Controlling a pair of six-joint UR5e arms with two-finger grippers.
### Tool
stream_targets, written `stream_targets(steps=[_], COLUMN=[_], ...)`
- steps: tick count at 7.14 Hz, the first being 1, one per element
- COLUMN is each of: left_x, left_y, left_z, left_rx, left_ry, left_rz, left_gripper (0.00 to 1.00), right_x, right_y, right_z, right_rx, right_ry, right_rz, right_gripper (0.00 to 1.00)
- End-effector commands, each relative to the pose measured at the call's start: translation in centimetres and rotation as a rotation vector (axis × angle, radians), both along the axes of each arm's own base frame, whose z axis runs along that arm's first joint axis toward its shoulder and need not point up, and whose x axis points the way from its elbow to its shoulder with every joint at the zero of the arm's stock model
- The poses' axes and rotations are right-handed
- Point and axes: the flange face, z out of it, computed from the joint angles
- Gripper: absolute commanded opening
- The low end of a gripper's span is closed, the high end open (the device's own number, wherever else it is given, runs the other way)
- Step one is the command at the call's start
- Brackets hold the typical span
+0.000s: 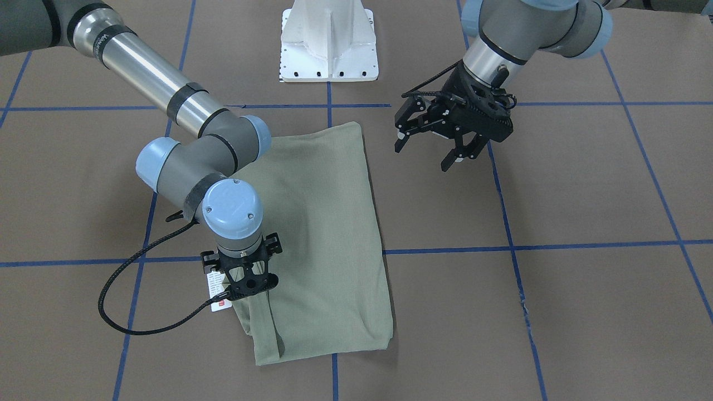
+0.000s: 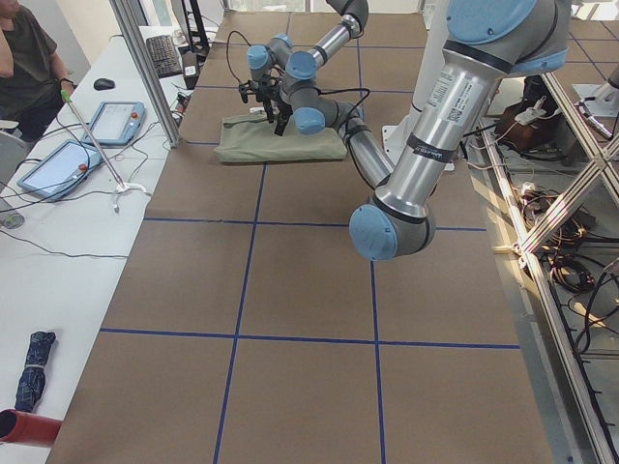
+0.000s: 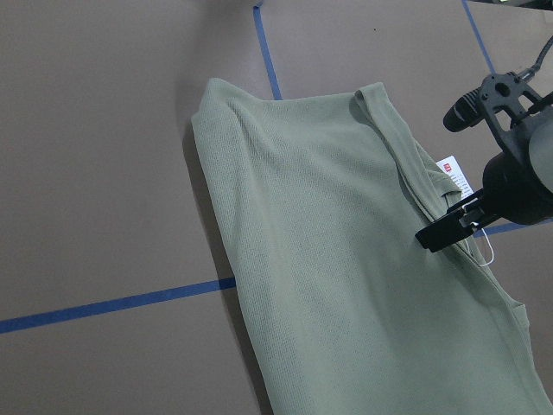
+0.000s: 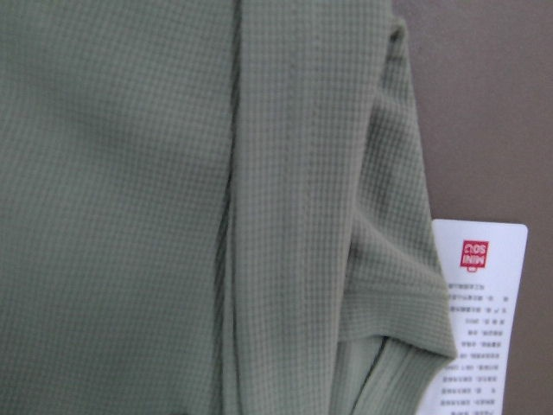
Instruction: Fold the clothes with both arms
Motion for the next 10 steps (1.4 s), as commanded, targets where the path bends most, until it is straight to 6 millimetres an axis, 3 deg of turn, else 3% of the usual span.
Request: stream_targets(steps=[1, 2, 4, 5, 6, 7, 8, 10], left_x=[0.2, 0.2, 0.5, 0.5, 0.5, 0.4, 0.6, 0.8], left_y=[-0.1, -0.1, -0.2, -0.2, -0.2, -0.2, -0.3, -0.5], left_z=[0.2, 0.1, 0.2, 0.2, 0.2, 0.1, 0.3, 0.7], left_rx=[-0.004, -0.004, -0.011, -0.013, -0.013, -0.006, -0.005, -0.009], left_ry=[-0.004, -0.002, -0.004, -0.004, -0.004, 0.006, 0.004, -0.003], left_rz=[0.001, 0.001, 0.001, 0.000, 0.000, 0.000, 0.000, 0.001], left_gripper=[1.00, 1.00, 1.00, 1.00, 1.00, 1.00, 1.00, 1.00], right_x=[0.7, 1.4, 5.2, 6.7, 7.3, 8.7, 9.9, 10.2], right_y=[-0.3, -0.5, -3.5, -4.0, -3.6, -4.5, -5.2, -6.3], right_z=[1.2, 2.1, 2.4, 4.0, 6.8, 6.5, 4.0, -0.5], right_rx=[-0.004, -0.002, 0.019, 0.022, 0.016, 0.013, 0.035, 0.055], right_ry=[0.011, 0.017, 0.017, 0.028, 0.050, 0.043, 0.014, -0.048], right_rz=[-0.001, -0.006, 0.008, 0.003, -0.004, 0.015, 0.035, 0.049], right_gripper=[1.00, 1.00, 1.00, 1.00, 1.00, 1.00, 1.00, 1.00])
